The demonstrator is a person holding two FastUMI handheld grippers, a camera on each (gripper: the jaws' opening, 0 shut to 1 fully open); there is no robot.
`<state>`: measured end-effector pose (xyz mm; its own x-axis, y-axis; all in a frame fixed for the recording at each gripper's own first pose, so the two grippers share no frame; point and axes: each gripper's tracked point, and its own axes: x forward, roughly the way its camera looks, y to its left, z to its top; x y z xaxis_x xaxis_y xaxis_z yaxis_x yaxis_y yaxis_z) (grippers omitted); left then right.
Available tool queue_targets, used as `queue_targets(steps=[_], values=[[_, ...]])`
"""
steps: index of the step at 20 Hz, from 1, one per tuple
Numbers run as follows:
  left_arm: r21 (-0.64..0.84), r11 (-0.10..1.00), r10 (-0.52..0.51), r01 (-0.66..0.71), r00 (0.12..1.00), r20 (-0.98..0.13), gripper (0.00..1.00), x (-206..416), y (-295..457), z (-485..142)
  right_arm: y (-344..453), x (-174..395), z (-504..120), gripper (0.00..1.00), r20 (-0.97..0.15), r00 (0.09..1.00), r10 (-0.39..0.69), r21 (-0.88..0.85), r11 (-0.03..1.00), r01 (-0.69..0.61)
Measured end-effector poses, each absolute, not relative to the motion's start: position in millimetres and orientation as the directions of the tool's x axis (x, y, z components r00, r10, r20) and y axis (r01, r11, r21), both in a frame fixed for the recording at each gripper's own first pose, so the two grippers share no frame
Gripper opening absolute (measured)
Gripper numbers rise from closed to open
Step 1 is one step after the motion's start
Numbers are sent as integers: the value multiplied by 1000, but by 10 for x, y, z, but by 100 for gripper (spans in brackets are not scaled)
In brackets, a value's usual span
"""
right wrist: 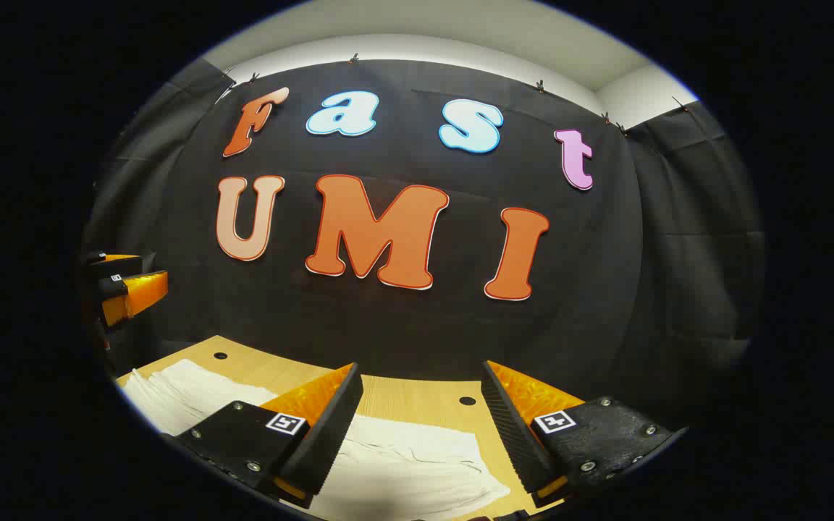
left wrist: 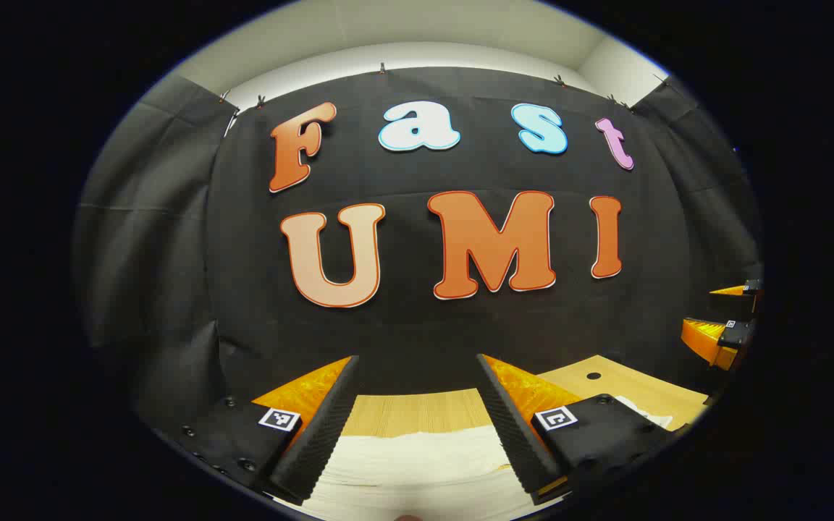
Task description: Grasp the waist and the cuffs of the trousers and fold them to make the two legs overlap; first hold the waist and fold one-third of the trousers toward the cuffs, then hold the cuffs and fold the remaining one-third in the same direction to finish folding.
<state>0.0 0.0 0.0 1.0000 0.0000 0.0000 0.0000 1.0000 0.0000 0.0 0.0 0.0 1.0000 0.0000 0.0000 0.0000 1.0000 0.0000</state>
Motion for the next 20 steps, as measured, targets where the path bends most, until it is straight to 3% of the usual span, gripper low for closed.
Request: queue_targets(steps=[13, 20], values=[[22, 999, 23, -24, 999, 37, 100, -139, 216, -29, 23, -6, 26, 99, -3, 1000, 4, 7, 1000, -4], [-28, 999, 40, -44, 993, -107, 100, -122, 639, -497, -46, -44, -166, 99, -101, 995, -25, 23, 999, 27]])
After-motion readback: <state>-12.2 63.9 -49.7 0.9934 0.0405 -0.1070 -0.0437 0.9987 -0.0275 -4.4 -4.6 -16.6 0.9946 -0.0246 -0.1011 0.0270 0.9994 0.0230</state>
